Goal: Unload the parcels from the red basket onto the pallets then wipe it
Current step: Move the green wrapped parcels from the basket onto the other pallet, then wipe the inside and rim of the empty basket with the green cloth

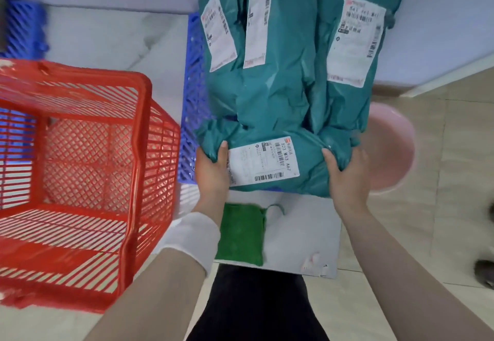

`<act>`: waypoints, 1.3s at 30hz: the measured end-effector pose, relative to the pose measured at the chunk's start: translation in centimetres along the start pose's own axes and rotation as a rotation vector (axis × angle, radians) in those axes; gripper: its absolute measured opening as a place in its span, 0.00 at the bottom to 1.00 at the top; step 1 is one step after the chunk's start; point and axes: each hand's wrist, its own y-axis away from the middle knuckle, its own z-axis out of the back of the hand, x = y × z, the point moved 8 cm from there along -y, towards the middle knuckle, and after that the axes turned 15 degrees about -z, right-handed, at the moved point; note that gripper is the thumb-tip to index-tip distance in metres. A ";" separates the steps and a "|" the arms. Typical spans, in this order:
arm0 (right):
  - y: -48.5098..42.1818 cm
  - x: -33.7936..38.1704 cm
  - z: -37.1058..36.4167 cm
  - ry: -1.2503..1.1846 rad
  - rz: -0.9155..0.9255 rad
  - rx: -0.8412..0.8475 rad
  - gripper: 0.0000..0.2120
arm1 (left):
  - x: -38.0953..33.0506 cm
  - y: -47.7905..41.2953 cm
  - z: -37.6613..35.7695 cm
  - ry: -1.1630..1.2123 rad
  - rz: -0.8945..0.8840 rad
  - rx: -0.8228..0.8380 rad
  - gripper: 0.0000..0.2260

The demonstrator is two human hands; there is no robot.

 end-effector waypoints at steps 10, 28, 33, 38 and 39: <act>-2.2 -1.7 -3.5 -0.069 -0.015 -0.033 0.26 | 2.4 -3.4 -2.2 0.136 0.001 -0.076 0.20; 13.0 -9.4 1.2 -0.064 -0.207 -0.070 0.32 | 4.4 8.4 3.8 -0.095 -0.140 0.120 0.19; 19.0 -12.7 -2.9 -0.086 -0.340 0.132 0.38 | 8.9 11.9 6.5 -0.055 -0.078 0.227 0.18; 20.9 -14.2 -6.5 -0.058 -0.358 0.248 0.39 | 12.8 13.9 7.7 -0.049 -0.021 0.252 0.20; 20.9 -14.5 -7.1 -0.058 -0.359 0.254 0.39 | 13.5 14.2 7.4 -0.060 -0.014 0.276 0.21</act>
